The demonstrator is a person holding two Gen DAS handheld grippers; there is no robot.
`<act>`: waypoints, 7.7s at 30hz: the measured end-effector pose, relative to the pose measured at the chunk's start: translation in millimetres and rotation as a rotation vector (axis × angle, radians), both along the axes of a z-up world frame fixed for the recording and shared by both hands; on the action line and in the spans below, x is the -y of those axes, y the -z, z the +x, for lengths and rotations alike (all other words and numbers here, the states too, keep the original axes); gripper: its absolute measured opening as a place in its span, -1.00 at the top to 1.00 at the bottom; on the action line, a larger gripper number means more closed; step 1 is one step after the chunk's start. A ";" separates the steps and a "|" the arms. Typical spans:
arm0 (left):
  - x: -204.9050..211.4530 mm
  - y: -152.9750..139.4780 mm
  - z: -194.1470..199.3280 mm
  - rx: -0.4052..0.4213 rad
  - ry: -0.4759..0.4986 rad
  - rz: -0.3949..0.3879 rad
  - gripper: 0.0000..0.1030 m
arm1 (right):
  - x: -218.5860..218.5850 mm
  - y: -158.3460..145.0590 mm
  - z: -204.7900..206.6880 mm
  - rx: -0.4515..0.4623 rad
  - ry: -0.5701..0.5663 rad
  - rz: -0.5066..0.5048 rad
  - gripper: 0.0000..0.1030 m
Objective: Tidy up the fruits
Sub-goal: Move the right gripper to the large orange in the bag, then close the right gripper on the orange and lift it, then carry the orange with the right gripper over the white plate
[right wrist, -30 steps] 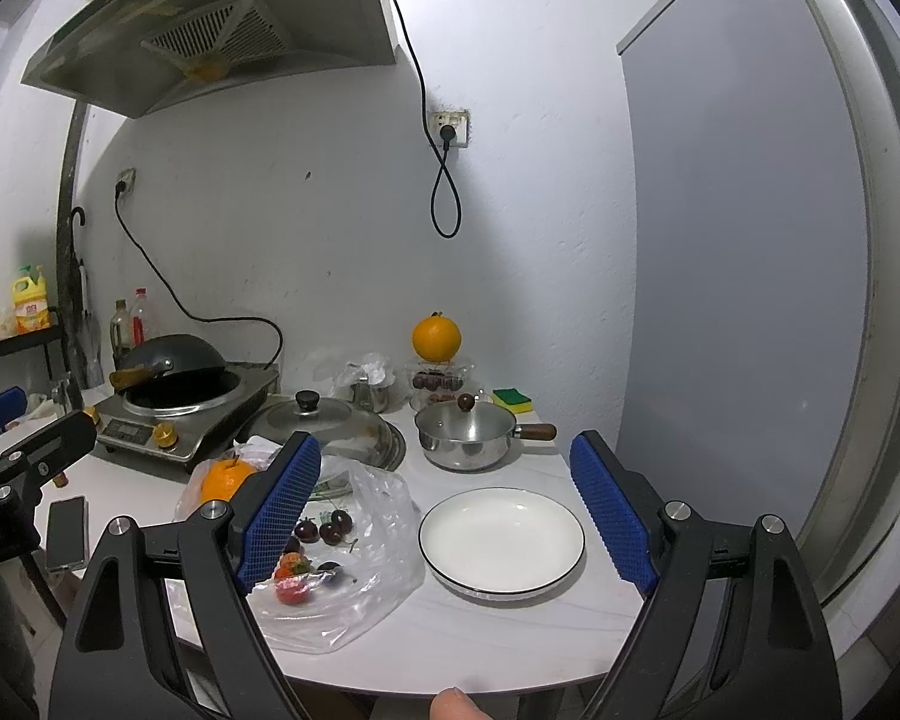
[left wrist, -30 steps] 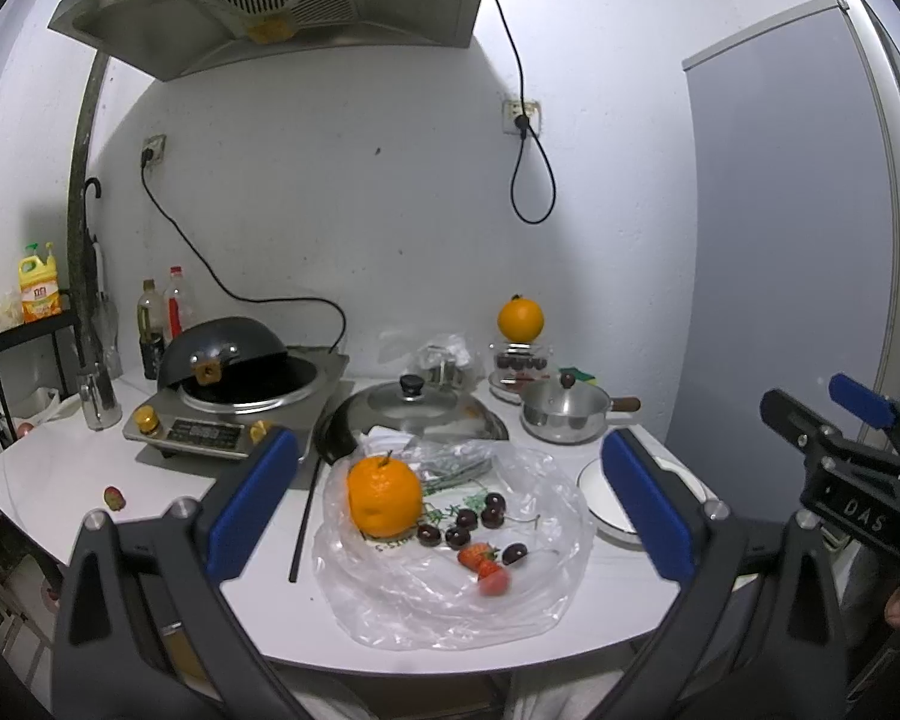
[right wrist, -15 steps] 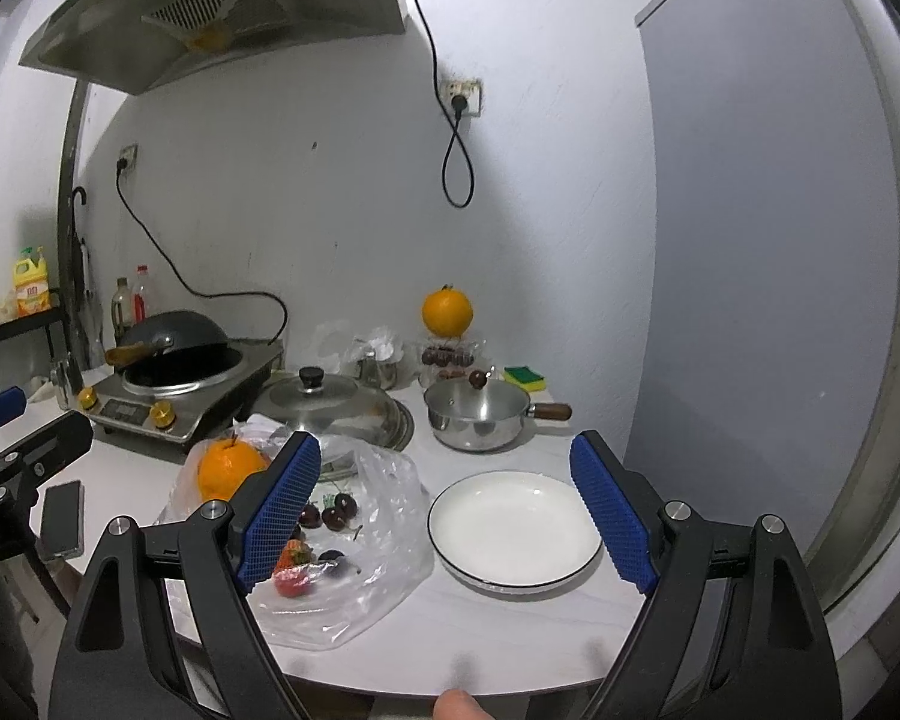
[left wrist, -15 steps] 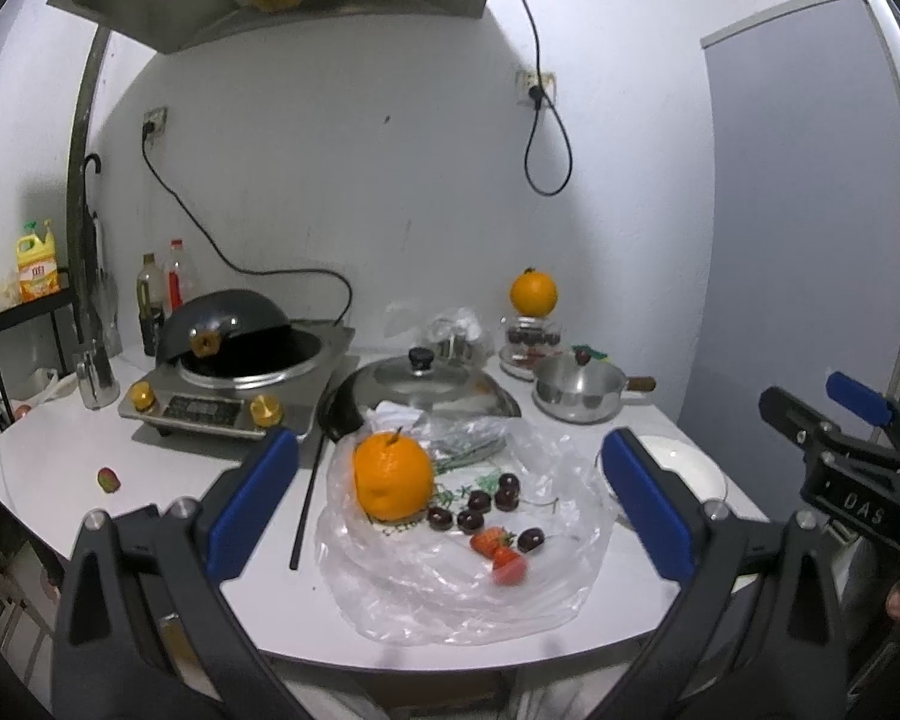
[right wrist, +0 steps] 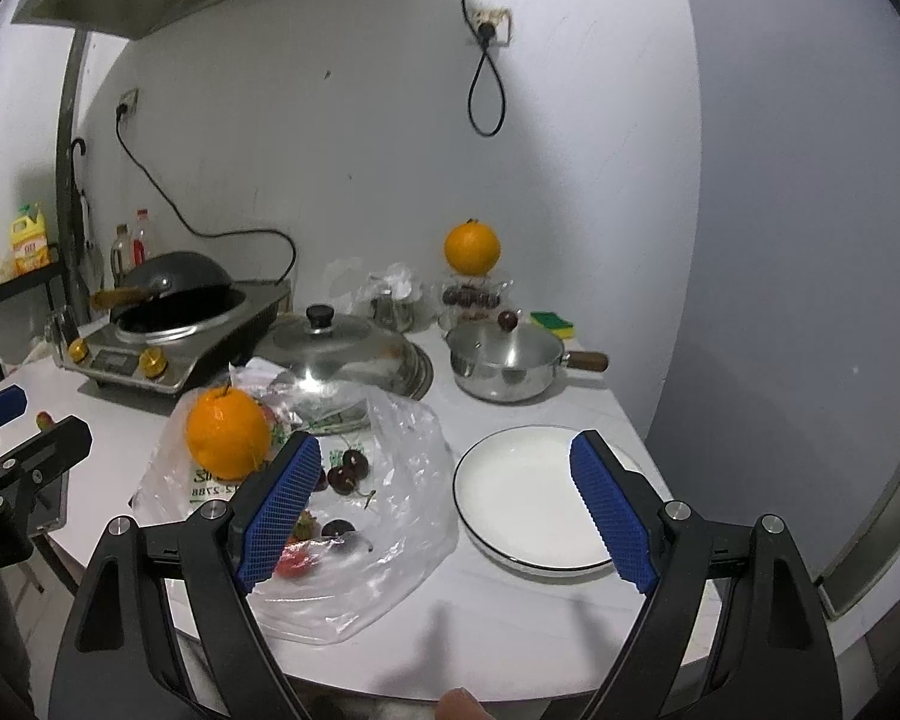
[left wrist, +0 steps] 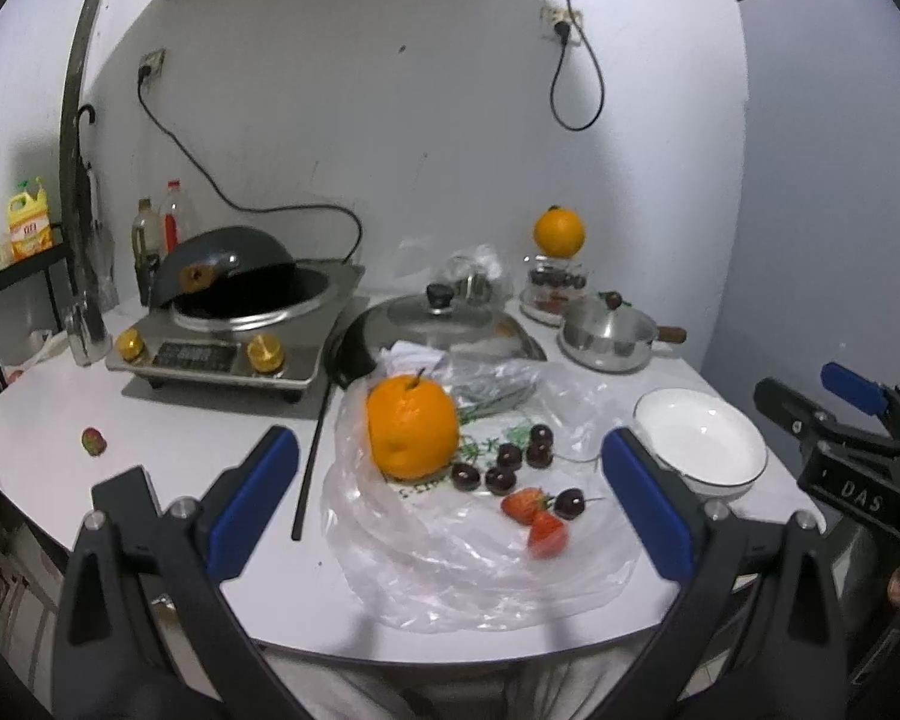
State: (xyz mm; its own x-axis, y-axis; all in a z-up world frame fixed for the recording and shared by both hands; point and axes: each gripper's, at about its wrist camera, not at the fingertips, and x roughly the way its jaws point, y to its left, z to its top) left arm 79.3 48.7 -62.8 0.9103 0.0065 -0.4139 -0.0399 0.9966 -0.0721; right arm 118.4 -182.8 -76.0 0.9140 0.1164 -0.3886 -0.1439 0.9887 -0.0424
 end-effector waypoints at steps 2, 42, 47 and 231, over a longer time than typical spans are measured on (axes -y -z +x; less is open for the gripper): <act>-5.7 3.3 6.0 -0.013 -0.007 -0.004 -0.97 | -4.7 3.7 7.2 -0.017 -0.009 -0.002 -0.70; -115.4 65.5 106.6 -0.194 -0.141 -0.071 -0.97 | -136.7 62.0 146.2 -0.248 -0.280 -0.036 -0.70; -127.5 71.8 111.8 -0.205 -0.152 -0.090 -0.97 | -154.3 66.3 155.9 -0.269 -0.318 -0.035 -0.70; 84.2 56.3 204.2 -0.259 0.015 0.042 -0.97 | 107.2 86.9 229.3 -0.359 0.013 0.083 -0.74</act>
State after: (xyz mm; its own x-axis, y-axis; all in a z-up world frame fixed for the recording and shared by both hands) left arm 283.5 -35.6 -119.1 0.7742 0.0160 -0.6328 -0.0371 0.9991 -0.0202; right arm 347.7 -290.0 -162.8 0.7227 0.1502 -0.6747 -0.1227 0.9885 0.0886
